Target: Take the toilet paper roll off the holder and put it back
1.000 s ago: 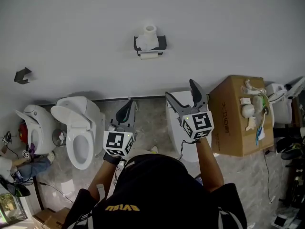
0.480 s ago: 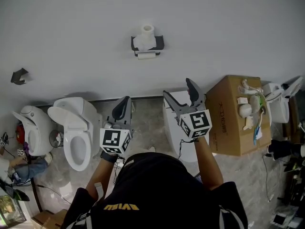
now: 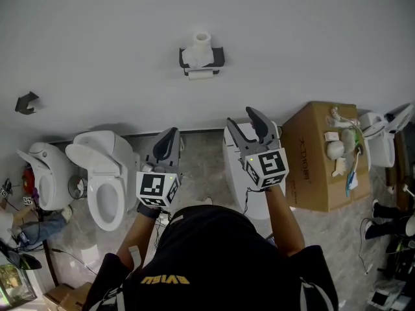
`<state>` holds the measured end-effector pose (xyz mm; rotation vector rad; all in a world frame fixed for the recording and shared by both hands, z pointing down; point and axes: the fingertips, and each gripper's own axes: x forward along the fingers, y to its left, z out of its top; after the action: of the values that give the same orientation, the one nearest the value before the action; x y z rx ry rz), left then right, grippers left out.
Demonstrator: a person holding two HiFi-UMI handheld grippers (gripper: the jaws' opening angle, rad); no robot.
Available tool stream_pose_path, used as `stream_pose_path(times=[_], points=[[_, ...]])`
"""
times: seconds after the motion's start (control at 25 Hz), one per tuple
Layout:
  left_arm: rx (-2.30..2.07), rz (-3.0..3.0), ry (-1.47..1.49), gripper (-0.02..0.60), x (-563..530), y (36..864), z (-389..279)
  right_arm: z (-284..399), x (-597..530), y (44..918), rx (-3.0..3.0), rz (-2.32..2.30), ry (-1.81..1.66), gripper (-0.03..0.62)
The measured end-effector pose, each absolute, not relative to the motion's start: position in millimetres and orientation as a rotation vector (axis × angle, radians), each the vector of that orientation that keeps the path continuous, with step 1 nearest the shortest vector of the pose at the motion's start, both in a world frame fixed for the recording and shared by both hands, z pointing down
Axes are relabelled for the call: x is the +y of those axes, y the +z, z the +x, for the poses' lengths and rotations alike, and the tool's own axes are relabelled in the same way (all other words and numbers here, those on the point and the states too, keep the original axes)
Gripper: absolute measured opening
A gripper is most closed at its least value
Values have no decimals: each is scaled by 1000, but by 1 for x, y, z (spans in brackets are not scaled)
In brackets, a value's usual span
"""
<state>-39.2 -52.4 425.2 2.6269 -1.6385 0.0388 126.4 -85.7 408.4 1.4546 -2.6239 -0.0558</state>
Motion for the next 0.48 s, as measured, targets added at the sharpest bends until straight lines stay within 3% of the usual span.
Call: stream_pose_path(times=[0.48], points=[[-1652, 2613, 40, 11, -55, 428, -49, 118, -89, 411, -2617, 1451, -70, 110]])
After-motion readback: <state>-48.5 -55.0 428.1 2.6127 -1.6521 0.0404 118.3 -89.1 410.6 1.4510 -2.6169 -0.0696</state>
